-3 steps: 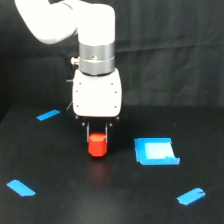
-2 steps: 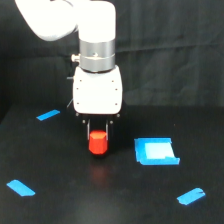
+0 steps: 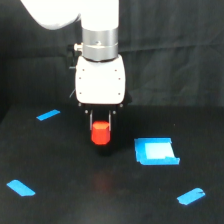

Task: Pick up the red object from the table

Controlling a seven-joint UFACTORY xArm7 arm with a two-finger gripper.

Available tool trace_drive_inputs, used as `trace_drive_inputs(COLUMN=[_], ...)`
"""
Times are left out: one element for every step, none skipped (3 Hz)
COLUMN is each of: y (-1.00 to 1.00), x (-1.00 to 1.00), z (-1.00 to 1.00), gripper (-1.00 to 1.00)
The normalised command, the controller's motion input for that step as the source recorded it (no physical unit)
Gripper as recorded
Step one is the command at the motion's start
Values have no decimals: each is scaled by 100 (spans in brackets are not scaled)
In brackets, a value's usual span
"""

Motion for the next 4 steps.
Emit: trace_drive_inputs(y=[7,0,-3,-1], x=[7,-7,-12,-8], z=[99,100,100,96], gripper=[-97,-97,-95,-85])
